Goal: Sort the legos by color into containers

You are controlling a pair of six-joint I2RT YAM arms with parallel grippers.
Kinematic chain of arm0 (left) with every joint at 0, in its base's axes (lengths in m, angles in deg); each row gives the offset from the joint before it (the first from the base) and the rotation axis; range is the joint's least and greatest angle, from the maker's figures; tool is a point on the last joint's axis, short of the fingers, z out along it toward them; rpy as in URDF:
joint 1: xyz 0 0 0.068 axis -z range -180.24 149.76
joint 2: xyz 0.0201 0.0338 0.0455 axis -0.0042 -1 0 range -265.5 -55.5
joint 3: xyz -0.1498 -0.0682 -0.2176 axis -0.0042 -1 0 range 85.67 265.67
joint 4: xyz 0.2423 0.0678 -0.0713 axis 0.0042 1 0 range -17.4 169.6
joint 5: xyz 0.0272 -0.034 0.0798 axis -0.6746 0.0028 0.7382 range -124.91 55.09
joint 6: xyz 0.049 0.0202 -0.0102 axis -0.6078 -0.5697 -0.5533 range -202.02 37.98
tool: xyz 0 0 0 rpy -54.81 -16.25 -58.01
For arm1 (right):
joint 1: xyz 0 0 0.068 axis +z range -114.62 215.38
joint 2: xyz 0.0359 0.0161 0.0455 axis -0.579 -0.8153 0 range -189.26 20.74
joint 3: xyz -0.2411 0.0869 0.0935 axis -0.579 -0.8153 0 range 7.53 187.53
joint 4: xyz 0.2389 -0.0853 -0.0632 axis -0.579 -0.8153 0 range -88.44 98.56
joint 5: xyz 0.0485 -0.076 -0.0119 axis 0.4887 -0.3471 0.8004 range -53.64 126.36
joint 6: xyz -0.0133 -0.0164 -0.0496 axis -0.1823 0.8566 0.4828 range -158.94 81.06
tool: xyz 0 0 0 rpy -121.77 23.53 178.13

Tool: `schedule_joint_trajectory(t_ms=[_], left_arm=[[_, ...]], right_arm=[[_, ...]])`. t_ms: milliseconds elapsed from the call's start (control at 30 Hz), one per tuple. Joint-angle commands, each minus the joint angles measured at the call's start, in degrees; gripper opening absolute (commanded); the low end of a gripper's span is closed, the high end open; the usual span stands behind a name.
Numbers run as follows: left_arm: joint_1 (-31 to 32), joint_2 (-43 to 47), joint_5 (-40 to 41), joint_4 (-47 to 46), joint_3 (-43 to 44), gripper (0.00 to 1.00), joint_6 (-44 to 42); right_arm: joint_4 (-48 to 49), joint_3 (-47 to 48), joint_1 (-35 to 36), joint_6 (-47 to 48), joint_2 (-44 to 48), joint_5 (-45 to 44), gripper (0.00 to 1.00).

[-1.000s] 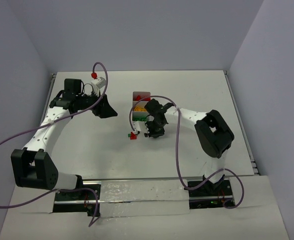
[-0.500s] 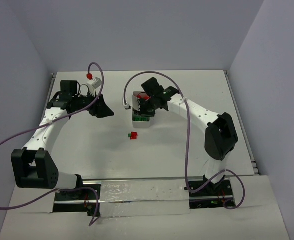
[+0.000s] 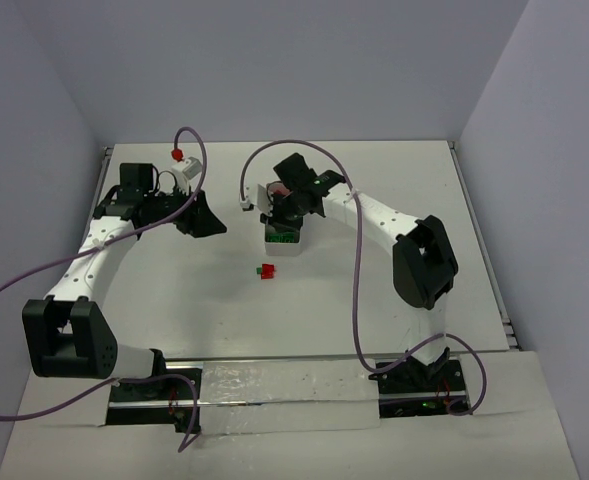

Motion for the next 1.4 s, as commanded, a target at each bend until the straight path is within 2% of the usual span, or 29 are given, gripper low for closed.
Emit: schedule_joint_trajectory(t_ms=[0,67,100,200,333,633,800,1000,1167,1367], left_arm=[[-0.6,1.5,0.1,-1.6,0.0,0.64,-1.7],[-0.8,1.5,0.2,-1.5,-0.1,0.64,-1.8],[-0.9,1.5,0.2,-1.6,-0.2,0.65,-1.8],[-0.9,1.2,0.4,-1.4,-0.3,0.65,-2.4],[-1.0,1.2,0.8,-1.3,-1.5,0.67,-4.1],[-0.8,0.9,0.8,-1.8,-5.6,0.62,-11.5],[1.8,2.1,2.1,-7.2,-9.5,0.58,-14.8],[11.7,1.1,7.7,-13.8,-12.5,0.53,-17.8],[16.7,-2.4,10.2,-16.3,-11.2,0.50,-19.7],[21.4,-6.3,13.7,-17.6,-9.9,0.46,-22.5]], right_arm=[[1.8,1.9,0.8,-0.6,0.0,-0.5,0.16],[2.1,1.5,1.1,-0.4,0.1,-1.0,0.22],[2.2,0.8,1.2,-0.3,0.1,-1.2,0.28],[2.5,0.4,1.5,-0.2,0.3,-1.6,0.41],[2.3,0.4,1.7,-0.4,0.4,-1.6,0.48],[1.5,-1.0,1.8,-2.9,5.0,0.1,0.49],[2.5,-5.2,0.7,-9.9,13.4,2.5,0.49],[3.7,-13.5,-4.3,-18.3,22.6,4.2,0.53],[4.9,-18.9,-9.9,-22.6,27.4,5.2,0.62],[6.1,-21.9,-12.8,-23.8,30.6,4.7,0.69]])
